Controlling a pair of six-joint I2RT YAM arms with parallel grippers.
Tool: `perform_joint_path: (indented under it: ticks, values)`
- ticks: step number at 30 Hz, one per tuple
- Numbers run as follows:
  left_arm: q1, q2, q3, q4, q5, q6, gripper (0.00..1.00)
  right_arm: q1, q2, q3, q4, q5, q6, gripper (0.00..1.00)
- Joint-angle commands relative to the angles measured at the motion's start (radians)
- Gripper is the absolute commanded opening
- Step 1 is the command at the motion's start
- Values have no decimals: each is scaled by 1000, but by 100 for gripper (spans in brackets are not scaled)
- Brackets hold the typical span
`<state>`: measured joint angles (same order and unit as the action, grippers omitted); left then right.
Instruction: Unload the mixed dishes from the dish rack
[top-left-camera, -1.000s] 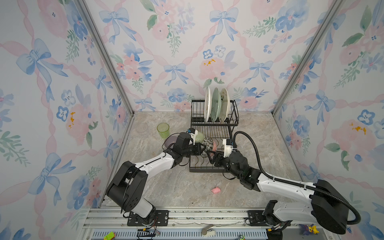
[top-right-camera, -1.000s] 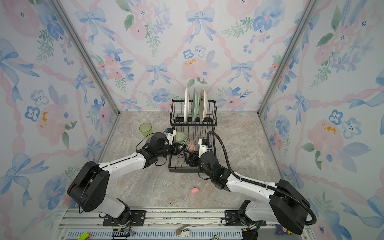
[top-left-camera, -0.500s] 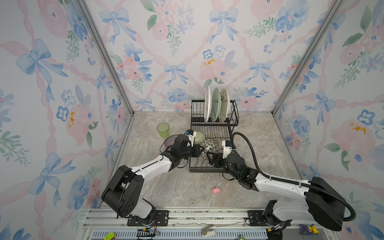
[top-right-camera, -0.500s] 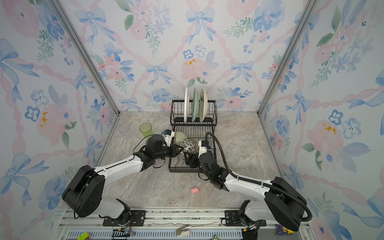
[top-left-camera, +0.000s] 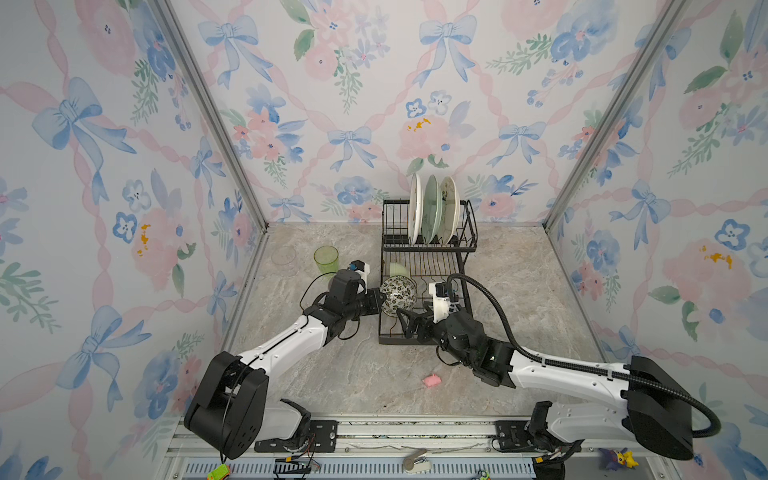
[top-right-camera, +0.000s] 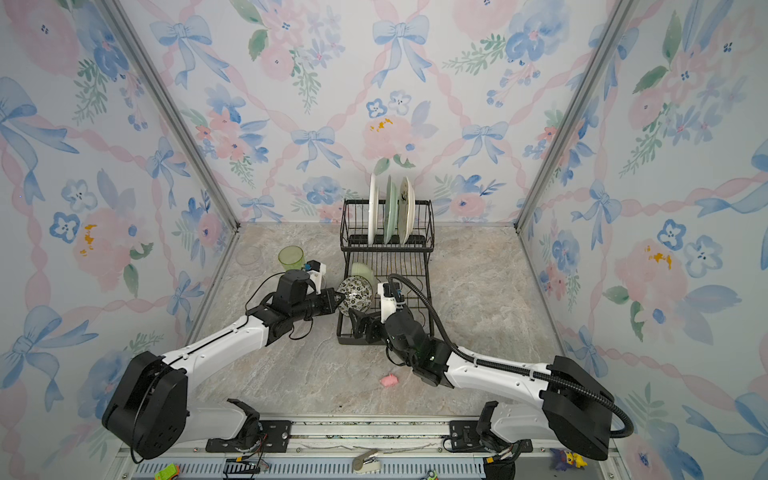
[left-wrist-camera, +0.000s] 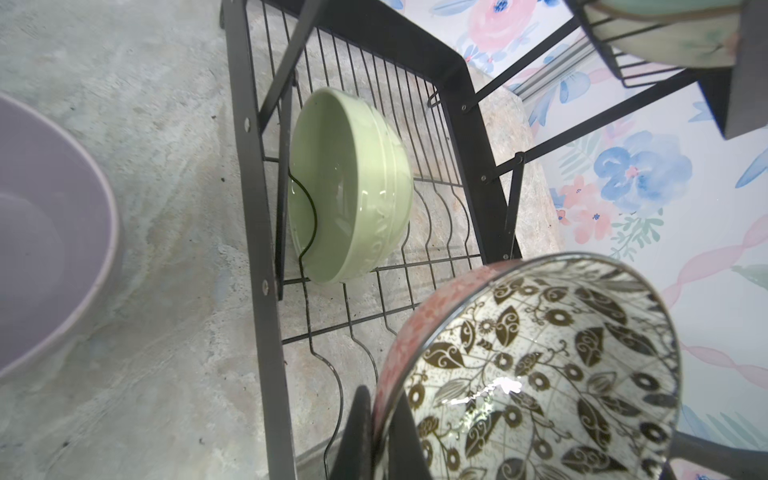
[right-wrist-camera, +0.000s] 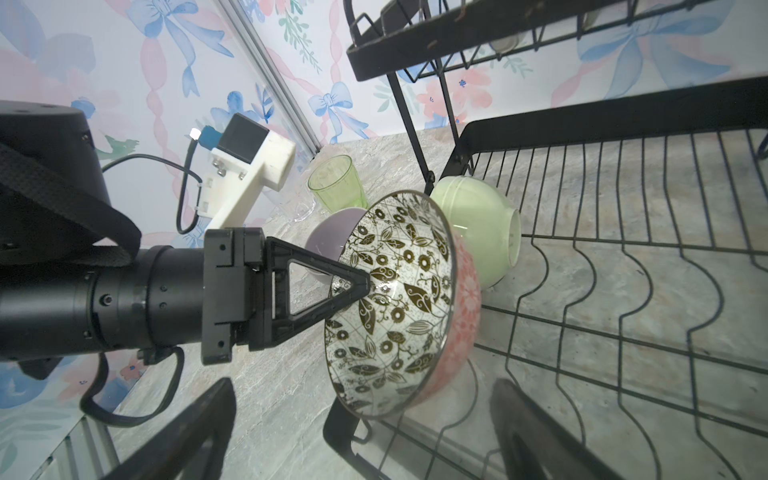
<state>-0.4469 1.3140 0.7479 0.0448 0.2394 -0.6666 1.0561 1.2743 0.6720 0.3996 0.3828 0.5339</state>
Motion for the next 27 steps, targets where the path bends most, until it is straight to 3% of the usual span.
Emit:
perform_joint_path:
  ticks: [1,9,15,20,27]
  values:
    - [39,-61,-4,-19,-12,-1,0,16,-19,20,-38,95,-65,97]
    - [187,-197,-84,-81,-55,-14,0,13,-59,-8,-33,152,-98,97]
    - [287,-224,-56,-159,-184,22,0,9,-89,-40,-12,167,-100,97]
    - [344,-168,-36,-131,-239,16,0,5,-109,-59,-33,158,-109,97]
    - [354,-28,29,-69,-223,-3,0,-16,-153,-88,-40,131,-101,97]
